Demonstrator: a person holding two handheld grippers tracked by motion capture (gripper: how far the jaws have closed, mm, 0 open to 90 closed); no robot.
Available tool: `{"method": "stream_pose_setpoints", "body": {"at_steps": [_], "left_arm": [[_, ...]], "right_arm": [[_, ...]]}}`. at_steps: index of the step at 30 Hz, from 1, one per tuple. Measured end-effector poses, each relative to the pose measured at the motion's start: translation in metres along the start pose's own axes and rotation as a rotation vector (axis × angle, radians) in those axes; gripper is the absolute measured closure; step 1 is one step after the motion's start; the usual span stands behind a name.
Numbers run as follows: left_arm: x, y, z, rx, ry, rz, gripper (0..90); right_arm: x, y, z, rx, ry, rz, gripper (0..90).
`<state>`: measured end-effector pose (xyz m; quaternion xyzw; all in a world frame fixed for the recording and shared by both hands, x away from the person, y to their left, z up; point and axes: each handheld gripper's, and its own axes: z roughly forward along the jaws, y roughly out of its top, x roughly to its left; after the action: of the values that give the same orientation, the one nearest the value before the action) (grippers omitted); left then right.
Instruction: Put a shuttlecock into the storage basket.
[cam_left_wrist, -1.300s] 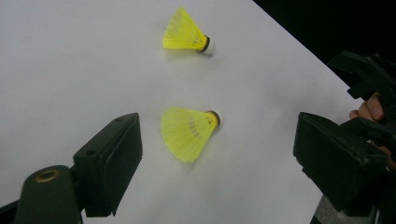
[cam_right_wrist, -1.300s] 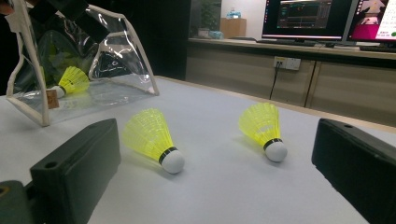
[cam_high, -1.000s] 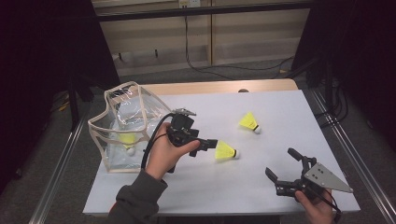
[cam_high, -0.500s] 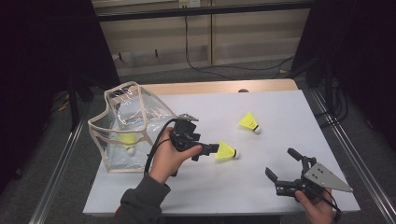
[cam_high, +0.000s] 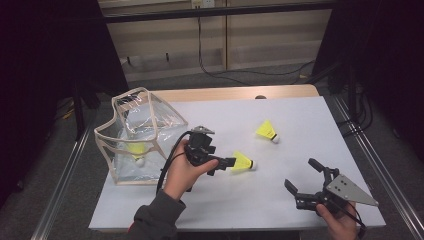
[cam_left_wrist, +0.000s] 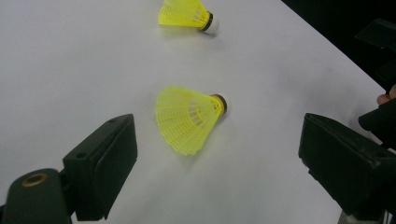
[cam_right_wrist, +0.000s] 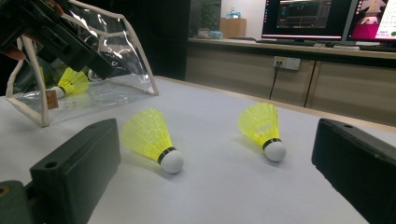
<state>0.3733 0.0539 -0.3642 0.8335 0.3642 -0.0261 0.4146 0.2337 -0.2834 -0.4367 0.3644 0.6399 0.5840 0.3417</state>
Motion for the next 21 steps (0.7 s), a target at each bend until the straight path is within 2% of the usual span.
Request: {"method": "stream_pose_setpoints", "body": {"at_steps": [14, 21], "left_arm": [[-0.0003, -0.0035, 0.0081, 0.009, 0.015, 0.02, 11.4], [0.001, -0.007, 0.0108, 0.005, 0.018, 0.014, 11.2]], "right_arm": [[-0.0002, -0.0005, 0.0015, 0.007, 0.002, 0.01, 0.9], [0.0005, -0.0005, 0.0042, 0.006, 0.003, 0.01, 1.0]]}}
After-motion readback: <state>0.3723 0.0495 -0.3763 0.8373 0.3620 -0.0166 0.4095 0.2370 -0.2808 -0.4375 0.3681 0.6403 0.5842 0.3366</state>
